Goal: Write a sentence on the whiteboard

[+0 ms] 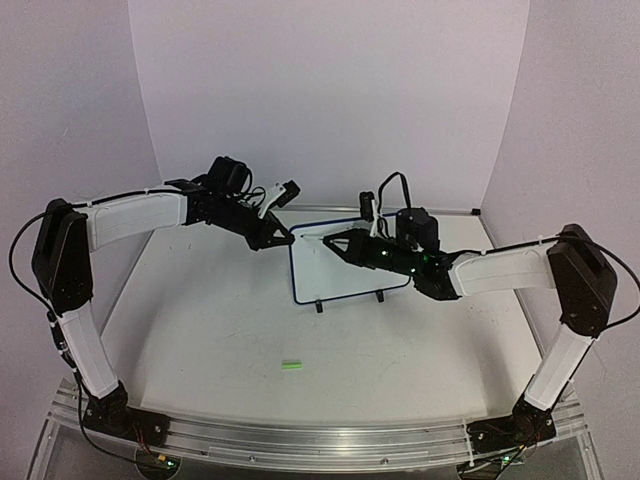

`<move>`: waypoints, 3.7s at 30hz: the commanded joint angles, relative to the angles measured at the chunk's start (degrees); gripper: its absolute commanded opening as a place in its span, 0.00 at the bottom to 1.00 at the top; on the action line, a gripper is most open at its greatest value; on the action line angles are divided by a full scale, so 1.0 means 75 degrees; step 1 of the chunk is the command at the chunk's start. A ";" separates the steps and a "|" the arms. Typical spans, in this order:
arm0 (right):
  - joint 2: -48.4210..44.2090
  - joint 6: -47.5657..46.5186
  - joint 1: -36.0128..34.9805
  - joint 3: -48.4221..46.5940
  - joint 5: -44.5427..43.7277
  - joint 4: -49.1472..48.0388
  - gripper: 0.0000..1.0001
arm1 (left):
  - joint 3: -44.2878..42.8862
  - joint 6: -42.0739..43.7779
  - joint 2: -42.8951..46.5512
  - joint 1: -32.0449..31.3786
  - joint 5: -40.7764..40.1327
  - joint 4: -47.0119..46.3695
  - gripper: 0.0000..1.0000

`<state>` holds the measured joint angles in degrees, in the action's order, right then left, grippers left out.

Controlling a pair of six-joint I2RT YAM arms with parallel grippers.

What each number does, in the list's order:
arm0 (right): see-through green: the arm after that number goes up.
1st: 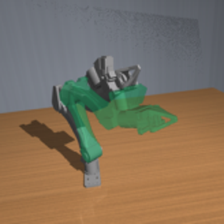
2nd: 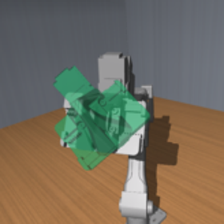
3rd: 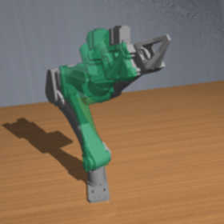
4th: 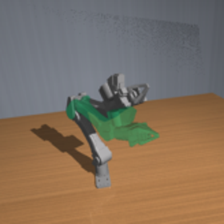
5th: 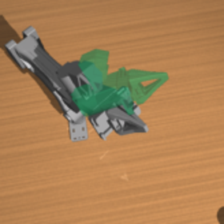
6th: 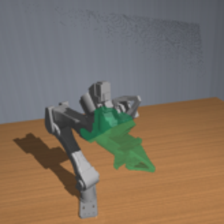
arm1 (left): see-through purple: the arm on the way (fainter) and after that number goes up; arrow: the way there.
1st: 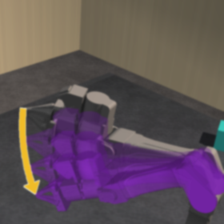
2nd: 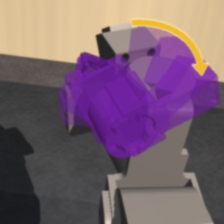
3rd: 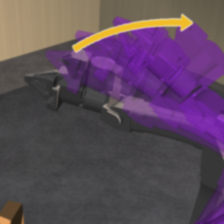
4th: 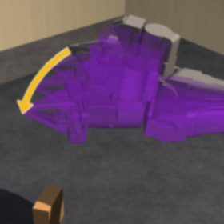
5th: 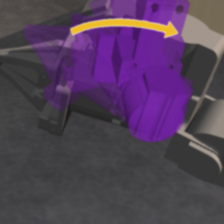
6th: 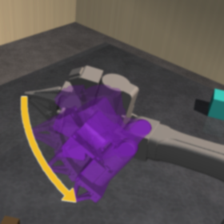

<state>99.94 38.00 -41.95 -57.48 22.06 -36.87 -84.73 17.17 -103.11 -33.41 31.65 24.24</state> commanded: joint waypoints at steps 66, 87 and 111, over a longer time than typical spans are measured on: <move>-0.0580 -0.0286 -0.0017 0.0360 -0.0578 0.0080 0.00 | -0.0322 0.0283 -0.0044 0.0042 -0.0420 0.0247 0.00; 0.0070 -0.0379 -0.0139 -0.0207 -0.0199 0.0252 0.00 | -0.0307 0.0284 -0.0056 0.0037 -0.0471 0.0245 0.00; -0.0517 -0.0402 -0.0148 0.0325 -0.1232 0.0168 0.00 | -0.0313 0.0304 -0.0103 0.0036 -0.0470 0.0260 0.00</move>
<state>98.85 35.77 -43.40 -55.57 16.85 -34.22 -85.19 17.63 -103.46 -33.32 31.46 24.43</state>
